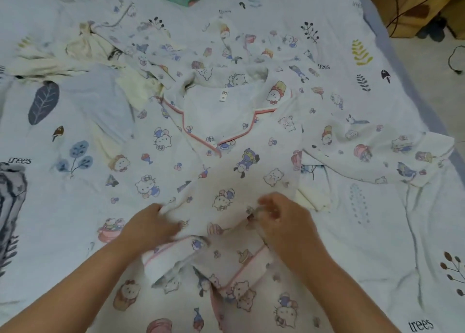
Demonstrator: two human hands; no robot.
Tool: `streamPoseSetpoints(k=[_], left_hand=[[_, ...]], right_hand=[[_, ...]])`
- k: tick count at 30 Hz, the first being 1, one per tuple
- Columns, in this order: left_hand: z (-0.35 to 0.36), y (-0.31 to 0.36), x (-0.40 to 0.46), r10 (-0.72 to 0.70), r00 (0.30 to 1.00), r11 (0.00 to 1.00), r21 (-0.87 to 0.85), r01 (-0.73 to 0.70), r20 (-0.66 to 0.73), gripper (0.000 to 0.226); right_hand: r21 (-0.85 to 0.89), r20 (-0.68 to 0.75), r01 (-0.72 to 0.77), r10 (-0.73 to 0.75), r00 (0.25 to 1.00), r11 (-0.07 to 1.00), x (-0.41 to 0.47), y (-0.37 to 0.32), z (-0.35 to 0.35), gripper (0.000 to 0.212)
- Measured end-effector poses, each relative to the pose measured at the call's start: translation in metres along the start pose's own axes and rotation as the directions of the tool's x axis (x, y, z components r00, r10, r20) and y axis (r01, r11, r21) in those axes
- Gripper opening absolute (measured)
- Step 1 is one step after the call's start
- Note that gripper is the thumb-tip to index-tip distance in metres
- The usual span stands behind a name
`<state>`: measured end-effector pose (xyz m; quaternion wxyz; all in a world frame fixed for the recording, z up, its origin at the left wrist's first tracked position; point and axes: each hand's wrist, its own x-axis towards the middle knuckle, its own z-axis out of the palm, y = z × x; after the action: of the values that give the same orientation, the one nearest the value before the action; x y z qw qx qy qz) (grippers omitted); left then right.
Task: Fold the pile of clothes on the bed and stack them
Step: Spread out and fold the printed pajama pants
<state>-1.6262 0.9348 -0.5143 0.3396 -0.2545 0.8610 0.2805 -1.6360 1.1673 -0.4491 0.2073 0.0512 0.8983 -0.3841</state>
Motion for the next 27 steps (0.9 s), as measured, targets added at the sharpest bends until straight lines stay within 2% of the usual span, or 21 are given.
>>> streamPoseSetpoints(k=[1, 3, 4, 5, 7, 8, 9, 10, 12, 13, 14, 15, 17, 18, 19, 21, 22, 23, 24, 25, 27], left_hand=[[0.005, -0.004, -0.001, -0.008, 1.000, 0.996, 0.084, 0.010, -0.029, 0.034], [0.012, -0.013, -0.004, -0.040, 0.999, 0.992, 0.122, 0.042, -0.023, 0.061], [0.012, -0.016, -0.004, -0.034, 0.999, 0.991, 0.127, 0.032, 0.009, 0.058], [0.010, -0.021, -0.003, -0.023, 0.999, 0.993, 0.118, 0.018, 0.046, 0.046], [-0.003, -0.030, -0.003, -0.001, 0.991, 0.999, 0.046, -0.005, 0.134, 0.024], [-0.012, -0.037, -0.005, 0.029, 0.983, 0.999, -0.042, -0.021, 0.182, 0.025], [-0.020, -0.047, -0.005, 0.074, 0.969, 0.981, -0.190, -0.029, 0.237, 0.030], [-0.029, -0.055, -0.005, 0.129, 0.947, 0.925, -0.380, -0.009, 0.293, 0.034], [-0.045, -0.068, -0.005, 0.269, 0.876, 0.715, -0.692, 0.096, 0.400, 0.046], [-0.050, -0.075, -0.002, 0.311, 0.849, 0.631, -0.761, 0.151, 0.427, 0.050], [-0.054, -0.081, 0.002, 0.319, 0.842, 0.606, -0.777, 0.171, 0.435, 0.052], [-0.056, -0.086, 0.005, 0.302, 0.850, 0.634, -0.757, 0.159, 0.431, 0.048], [-0.053, -0.092, 0.011, 0.167, 0.922, 0.790, -0.607, 0.088, 0.350, 0.022], [-0.047, -0.093, 0.014, 0.081, 0.958, 0.867, -0.494, 0.069, 0.276, 0.016], [-0.041, -0.096, 0.019, 0.014, 0.984, 0.929, -0.365, 0.053, 0.177, 0.023], [-0.027, -0.097, 0.022, 0.020, 0.999, 0.974, -0.225, -0.009, 0.045, 0.028], [-0.023, -0.097, 0.022, 0.057, 0.997, 0.970, -0.238, -0.043, 0.052, 0.024], [-0.021, -0.095, 0.019, 0.089, 0.990, 0.958, -0.282, -0.055, 0.108, 0.021], [-0.019, -0.095, 0.016, 0.111, 0.982, 0.950, -0.307, -0.059, 0.155, 0.025], [-0.017, -0.097, 0.016, 0.131, 0.980, 0.952, -0.296, -0.082, 0.149, 0.027], [-0.015, -0.098, 0.018, 0.119, 0.993, 0.972, -0.204, -0.121, -0.021, 0.019]], right_hand=[[0.022, -0.088, -0.042, 0.043, 0.995, 0.999, 0.013, 0.009, -0.002, 0.022], [0.053, -0.223, -0.091, 0.101, 0.970, 0.994, 0.043, 0.022, -0.009, 0.027], [0.070, -0.276, -0.108, 0.123, 0.953, 0.992, 0.060, 0.027, -0.012, 0.031], [0.089, -0.305, -0.134, 0.155, 0.940, 0.987, 0.076, 0.030, -0.014, 0.033], [0.126, -0.281, -0.190, 0.219, 0.935, 0.974, 0.105, 0.036, -0.015, 0.024], [0.154, -0.240, -0.217, 0.250, 0.938, 0.964, 0.117, 0.037, -0.014, 0.012], [0.168, -0.206, -0.227, 0.259, 0.944, 0.959, 0.125, 0.037, -0.013, 0.019], [0.167, -0.201, -0.224, 0.255, 0.946, 0.960, 0.131, 0.037, -0.014, 0.029], [0.141, -0.266, -0.194, 0.226, 0.937, 0.971, 0.138, 0.039, -0.021, 0.036], [0.118, -0.314, -0.184, 0.212, 0.926, 0.976, 0.140, 0.040, -0.026, 0.037], [0.102, -0.367, -0.164, 0.190, 0.911, 0.981, 0.142, 0.043, -0.030, 0.037], [0.100, -0.411, -0.160, 0.187, 0.892, 0.982, 0.142, 0.044, -0.034, 0.036], [0.106, -0.453, -0.154, 0.186, 0.872, 0.982, 0.146, 0.047, -0.035, 0.033], [0.130, -0.436, -0.182, 0.221, 0.873, 0.975, 0.148, 0.048, -0.034, 0.036], [0.184, -0.375, -0.238, 0.292, 0.880, 0.954, 0.150, 0.048, -0.031, 0.048], [0.286, -0.173, -0.365, 0.423, 0.890, 0.886, 0.151, 0.049, -0.028, 0.074], [0.273, -0.070, -0.406, 0.439, 0.896, 0.872, 0.150, 0.053, -0.028, 0.076], [0.212, 0.001, -0.406, 0.416, 0.909, 0.889, 0.148, 0.057, -0.029, 0.067], [0.136, 0.013, -0.377, 0.379, 0.925, 0.916, 0.144, 0.061, -0.031, 0.052], [0.060, -0.044, -0.342, 0.345, 0.938, 0.938, 0.142, 0.065, -0.033, 0.043], [-0.038, -0.263, -0.279, 0.260, 0.929, 0.960, 0.141, 0.070, -0.036, 0.050]])
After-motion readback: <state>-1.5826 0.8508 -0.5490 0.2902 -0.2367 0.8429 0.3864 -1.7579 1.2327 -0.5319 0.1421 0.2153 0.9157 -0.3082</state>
